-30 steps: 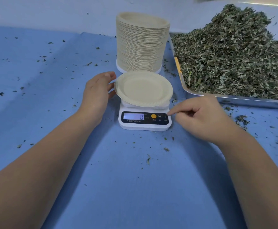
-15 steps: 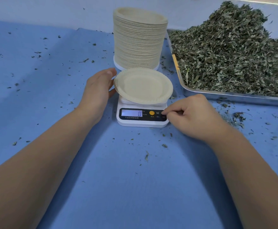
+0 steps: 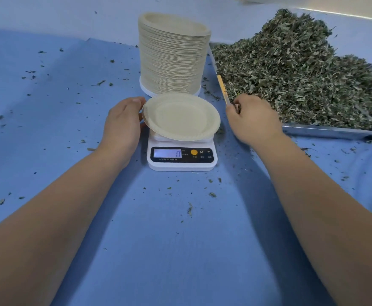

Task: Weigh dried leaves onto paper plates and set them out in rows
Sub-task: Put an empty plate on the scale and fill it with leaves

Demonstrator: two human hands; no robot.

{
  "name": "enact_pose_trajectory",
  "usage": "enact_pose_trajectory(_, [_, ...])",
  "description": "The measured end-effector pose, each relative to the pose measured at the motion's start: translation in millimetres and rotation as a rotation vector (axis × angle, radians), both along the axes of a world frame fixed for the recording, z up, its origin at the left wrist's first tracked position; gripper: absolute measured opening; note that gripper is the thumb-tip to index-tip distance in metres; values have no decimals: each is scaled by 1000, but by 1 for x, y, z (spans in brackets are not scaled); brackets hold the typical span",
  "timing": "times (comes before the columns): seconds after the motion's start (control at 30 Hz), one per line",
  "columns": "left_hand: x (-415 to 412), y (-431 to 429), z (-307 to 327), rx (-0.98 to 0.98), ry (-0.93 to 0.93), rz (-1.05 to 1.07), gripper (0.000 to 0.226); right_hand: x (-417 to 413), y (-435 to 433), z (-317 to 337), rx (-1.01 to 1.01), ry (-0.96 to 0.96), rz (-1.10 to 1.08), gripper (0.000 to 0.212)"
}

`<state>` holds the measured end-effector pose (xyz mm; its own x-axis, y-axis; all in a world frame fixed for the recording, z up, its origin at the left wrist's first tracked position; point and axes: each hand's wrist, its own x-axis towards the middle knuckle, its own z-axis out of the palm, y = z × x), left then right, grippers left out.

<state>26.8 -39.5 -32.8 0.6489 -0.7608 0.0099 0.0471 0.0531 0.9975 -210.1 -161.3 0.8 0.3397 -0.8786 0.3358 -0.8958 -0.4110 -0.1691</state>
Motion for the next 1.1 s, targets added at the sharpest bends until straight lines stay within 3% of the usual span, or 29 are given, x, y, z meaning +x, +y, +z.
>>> enact_pose_trajectory(0.1, [0, 0, 0, -6, 29, 10, 28, 11, -13, 1, 163, 151, -69, 66])
enact_pose_trajectory(0.2, [-2, 1, 1, -34, 44, 16, 27, 15, -24, 5, 272, 241, -53, 66])
enact_pose_trajectory(0.43, [1, 1, 2, -29, 46, 10, 25, 3, -37, 15, 66, 172, -78, 62])
enact_pose_trajectory(0.6, [-2, 3, 4, -23, 5, 2, 30, 3, -38, 10, 394, 250, -72, 95])
enact_pose_trajectory(0.73, [-4, 4, 5, -3, -38, 3, 33, 2, -41, 3, 301, 230, -6, 75])
enact_pose_trajectory(0.87, [-4, 4, 5, -10, -23, 21, 32, 2, -37, 5, 37, 129, 1, 54])
enact_pose_trajectory(0.93, [-4, 5, 5, -18, -20, 22, 32, 3, -35, 8, -16, 191, -75, 62])
enact_pose_trajectory(1.03, [-4, 5, 5, -10, -15, 29, 32, 2, -34, 7, 221, 273, -185, 94])
enact_pose_trajectory(1.1, [-5, 5, 5, 1, -24, 36, 33, 3, -31, 0, 262, 242, -146, 95])
